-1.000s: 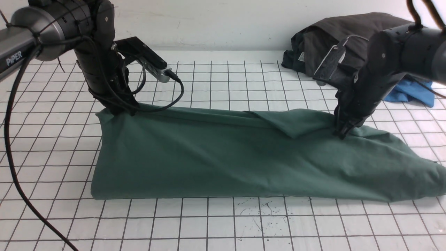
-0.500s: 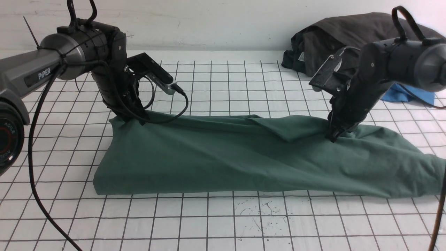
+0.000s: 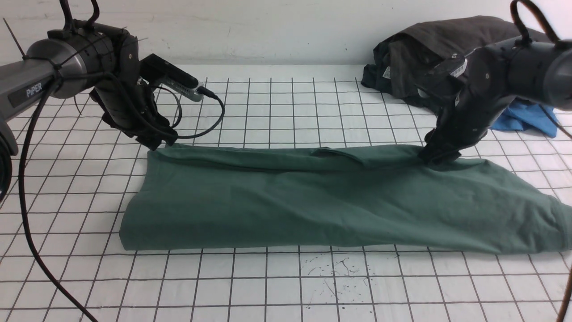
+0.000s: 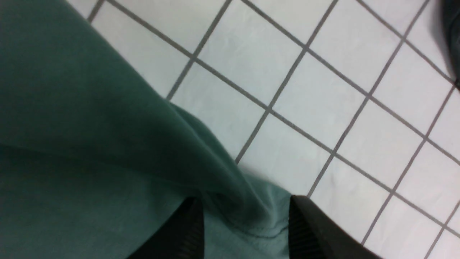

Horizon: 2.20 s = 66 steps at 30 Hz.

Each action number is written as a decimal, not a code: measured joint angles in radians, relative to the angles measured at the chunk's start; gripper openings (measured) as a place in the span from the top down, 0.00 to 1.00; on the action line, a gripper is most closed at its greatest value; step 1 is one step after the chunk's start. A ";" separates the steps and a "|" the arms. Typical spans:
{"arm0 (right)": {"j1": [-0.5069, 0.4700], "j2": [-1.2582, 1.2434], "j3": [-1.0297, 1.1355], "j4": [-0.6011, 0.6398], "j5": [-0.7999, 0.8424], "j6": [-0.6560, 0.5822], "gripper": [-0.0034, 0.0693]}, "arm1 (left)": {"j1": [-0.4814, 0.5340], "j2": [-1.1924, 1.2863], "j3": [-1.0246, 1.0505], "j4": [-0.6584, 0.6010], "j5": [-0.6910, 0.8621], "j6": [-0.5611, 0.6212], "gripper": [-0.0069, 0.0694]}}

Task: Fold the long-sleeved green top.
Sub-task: Use both arms to drag the lower edge of the fabric forward and fold it over the upper edge, then use the right arm to clamp the right edge of the fabric

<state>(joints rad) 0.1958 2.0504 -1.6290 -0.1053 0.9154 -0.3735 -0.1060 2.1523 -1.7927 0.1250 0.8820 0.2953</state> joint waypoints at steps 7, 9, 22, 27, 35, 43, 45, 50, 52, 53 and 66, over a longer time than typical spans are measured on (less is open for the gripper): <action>0.062 -0.015 -0.001 0.219 0.130 -0.120 0.62 | -0.016 -0.070 -0.002 -0.055 0.017 -0.002 0.46; 0.100 0.004 -0.001 0.248 0.127 -0.144 0.69 | -0.025 -0.072 -0.002 -0.065 0.037 0.001 0.51; 0.125 0.110 -0.001 0.153 -0.316 0.139 0.97 | -0.039 -0.072 -0.002 -0.095 0.110 0.037 0.91; 0.097 0.110 -0.009 0.075 -0.362 0.282 0.97 | -0.039 -0.072 -0.002 -0.155 0.110 0.054 0.92; 0.017 0.036 -0.138 0.049 -0.036 0.302 0.97 | -0.043 -0.075 -0.002 -0.249 0.150 0.145 0.92; -0.130 -0.294 0.057 0.039 0.100 0.255 0.97 | -0.096 -0.127 -0.001 -0.262 0.218 0.184 0.92; -0.166 -0.349 0.163 0.043 0.090 0.263 0.97 | -0.109 -0.132 -0.002 -0.263 0.223 0.184 0.92; -0.282 -0.395 0.362 0.087 0.048 0.284 0.95 | -0.134 -0.134 -0.002 -0.275 0.223 0.184 0.92; -0.321 -0.382 0.392 0.112 0.034 0.284 0.91 | -0.139 -0.134 -0.002 -0.288 0.223 0.184 0.92; -0.340 -0.374 0.399 0.122 0.030 0.284 0.88 | -0.139 -0.134 -0.002 -0.296 0.223 0.185 0.92; -0.390 -0.157 0.401 0.142 -0.055 0.285 0.05 | -0.139 -0.134 -0.002 -0.302 0.230 0.188 0.92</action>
<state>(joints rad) -0.1938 1.8939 -1.2284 0.0366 0.8609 -0.0886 -0.2447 2.0180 -1.7946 -0.1771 1.1117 0.4837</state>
